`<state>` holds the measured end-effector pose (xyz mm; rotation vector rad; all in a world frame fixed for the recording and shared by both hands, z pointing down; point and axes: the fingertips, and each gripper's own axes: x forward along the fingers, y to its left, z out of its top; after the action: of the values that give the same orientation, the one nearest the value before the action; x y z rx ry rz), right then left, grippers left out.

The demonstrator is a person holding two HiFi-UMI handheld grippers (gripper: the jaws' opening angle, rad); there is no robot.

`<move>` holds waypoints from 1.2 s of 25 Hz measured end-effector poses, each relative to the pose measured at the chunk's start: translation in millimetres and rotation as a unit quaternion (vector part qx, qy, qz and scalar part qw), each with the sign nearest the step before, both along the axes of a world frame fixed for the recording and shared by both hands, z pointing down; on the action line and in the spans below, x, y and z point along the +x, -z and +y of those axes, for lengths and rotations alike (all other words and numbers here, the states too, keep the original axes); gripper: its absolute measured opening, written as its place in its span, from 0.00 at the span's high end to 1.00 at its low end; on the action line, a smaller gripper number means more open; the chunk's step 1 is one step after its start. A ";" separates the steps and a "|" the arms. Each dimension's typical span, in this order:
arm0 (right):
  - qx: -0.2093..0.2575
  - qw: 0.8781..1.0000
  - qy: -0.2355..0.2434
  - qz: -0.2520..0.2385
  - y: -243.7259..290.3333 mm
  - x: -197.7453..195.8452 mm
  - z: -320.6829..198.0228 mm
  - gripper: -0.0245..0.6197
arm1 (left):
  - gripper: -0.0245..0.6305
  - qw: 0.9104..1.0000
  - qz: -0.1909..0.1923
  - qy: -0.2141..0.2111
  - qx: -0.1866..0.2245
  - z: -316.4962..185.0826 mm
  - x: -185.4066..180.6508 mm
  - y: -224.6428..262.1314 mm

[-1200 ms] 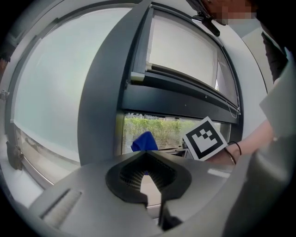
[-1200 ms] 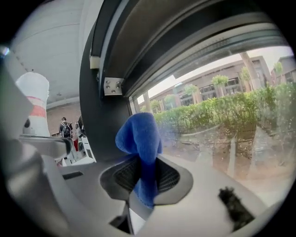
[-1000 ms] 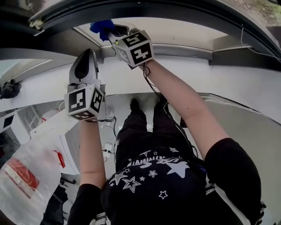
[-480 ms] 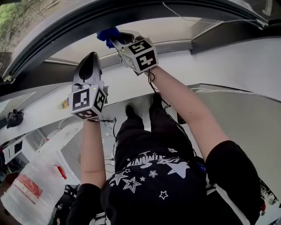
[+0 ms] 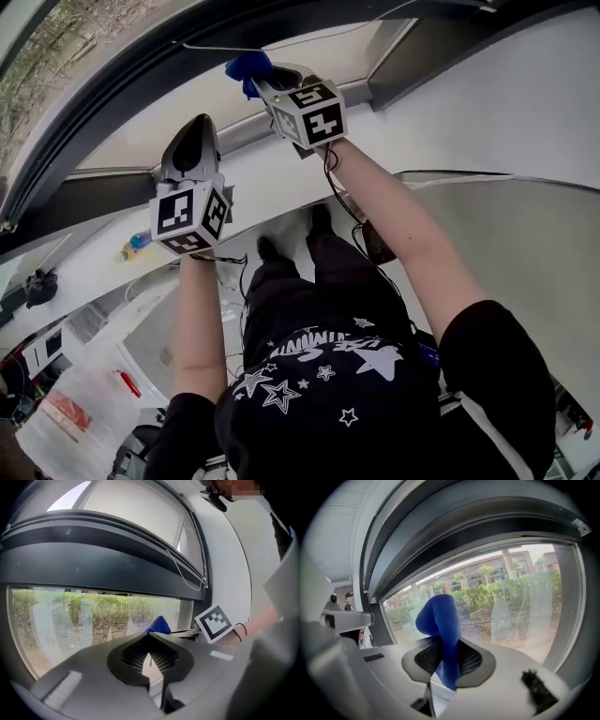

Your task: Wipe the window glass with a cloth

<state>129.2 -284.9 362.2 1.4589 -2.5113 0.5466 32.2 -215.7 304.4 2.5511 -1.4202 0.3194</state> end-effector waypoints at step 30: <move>0.023 0.965 -0.262 0.000 19.1 268.3 -15.8 0.84 | 0.95 0.991 -0.019 -0.134 -0.004 -7.5 157.2 -4.0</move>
<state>397.5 -300.7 343.1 2.1513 -2.1333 0.5617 189.4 -223.2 308.4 2.7443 -1.0827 0.4149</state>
